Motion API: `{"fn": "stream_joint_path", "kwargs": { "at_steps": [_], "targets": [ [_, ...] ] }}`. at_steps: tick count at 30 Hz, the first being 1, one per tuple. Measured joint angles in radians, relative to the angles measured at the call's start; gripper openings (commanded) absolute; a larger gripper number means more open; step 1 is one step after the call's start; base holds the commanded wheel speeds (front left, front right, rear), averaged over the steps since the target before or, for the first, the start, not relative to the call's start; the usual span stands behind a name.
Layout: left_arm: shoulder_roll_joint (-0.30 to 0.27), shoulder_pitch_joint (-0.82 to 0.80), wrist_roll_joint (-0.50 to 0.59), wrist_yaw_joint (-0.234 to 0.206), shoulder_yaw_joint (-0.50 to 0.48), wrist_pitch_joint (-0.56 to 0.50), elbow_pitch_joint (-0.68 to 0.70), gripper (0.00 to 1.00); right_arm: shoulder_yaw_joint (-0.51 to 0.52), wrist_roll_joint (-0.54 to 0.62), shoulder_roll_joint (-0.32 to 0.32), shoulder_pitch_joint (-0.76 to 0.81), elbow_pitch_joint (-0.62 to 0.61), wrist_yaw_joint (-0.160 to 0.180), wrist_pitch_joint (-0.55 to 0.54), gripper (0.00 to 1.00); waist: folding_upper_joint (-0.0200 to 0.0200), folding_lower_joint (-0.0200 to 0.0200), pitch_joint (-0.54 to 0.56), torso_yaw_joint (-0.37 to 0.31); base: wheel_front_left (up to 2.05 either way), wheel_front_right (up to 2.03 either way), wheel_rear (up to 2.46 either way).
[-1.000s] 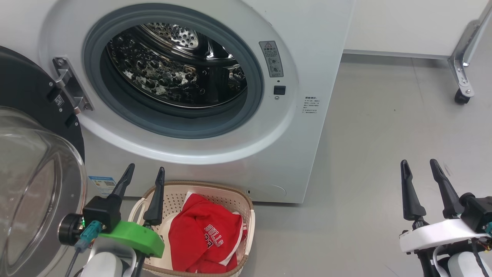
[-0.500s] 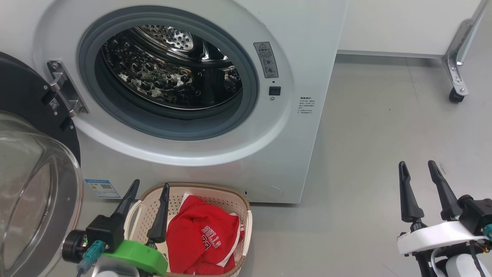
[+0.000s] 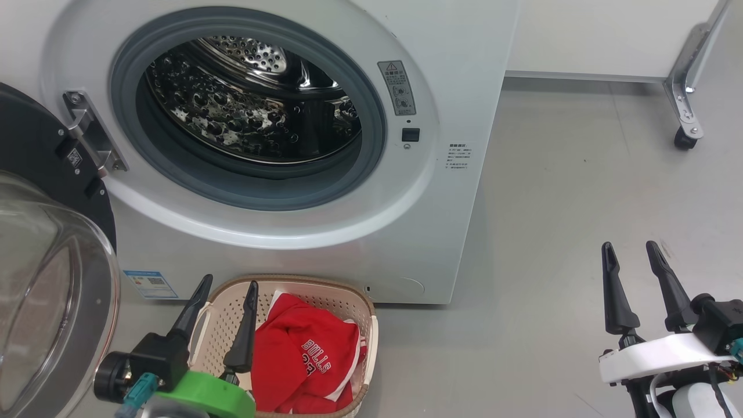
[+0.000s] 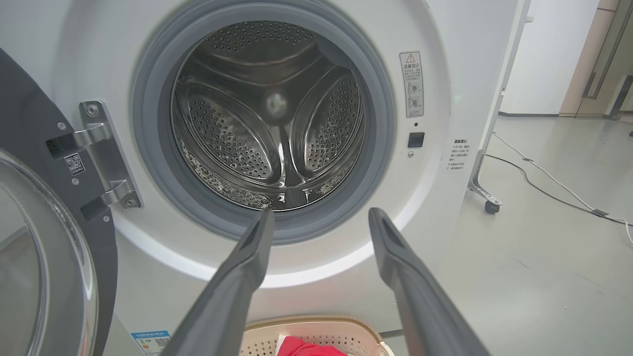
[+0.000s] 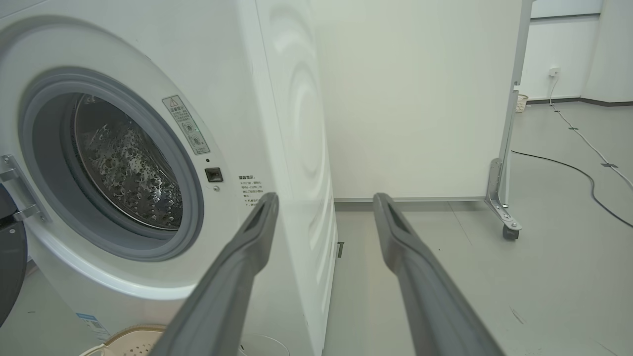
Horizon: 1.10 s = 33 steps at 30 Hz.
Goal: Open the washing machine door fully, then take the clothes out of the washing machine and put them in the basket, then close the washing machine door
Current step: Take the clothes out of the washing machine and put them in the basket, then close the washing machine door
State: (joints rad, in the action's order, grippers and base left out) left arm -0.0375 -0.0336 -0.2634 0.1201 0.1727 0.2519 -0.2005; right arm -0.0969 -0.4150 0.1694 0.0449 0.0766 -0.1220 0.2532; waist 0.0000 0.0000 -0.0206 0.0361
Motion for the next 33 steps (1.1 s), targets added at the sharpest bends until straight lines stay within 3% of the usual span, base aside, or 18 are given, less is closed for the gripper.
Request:
{"fn": "stream_joint_path", "kwargs": {
  "at_steps": [33],
  "targets": [
    [-0.002,0.035,0.001,0.0,0.01,0.0,0.064,1.0,0.001,0.003,-0.004,0.0,-0.005,0.0,0.0,1.0,0.0,0.0,-0.011,0.0,-0.07,0.07,0.0]
  ]
}}
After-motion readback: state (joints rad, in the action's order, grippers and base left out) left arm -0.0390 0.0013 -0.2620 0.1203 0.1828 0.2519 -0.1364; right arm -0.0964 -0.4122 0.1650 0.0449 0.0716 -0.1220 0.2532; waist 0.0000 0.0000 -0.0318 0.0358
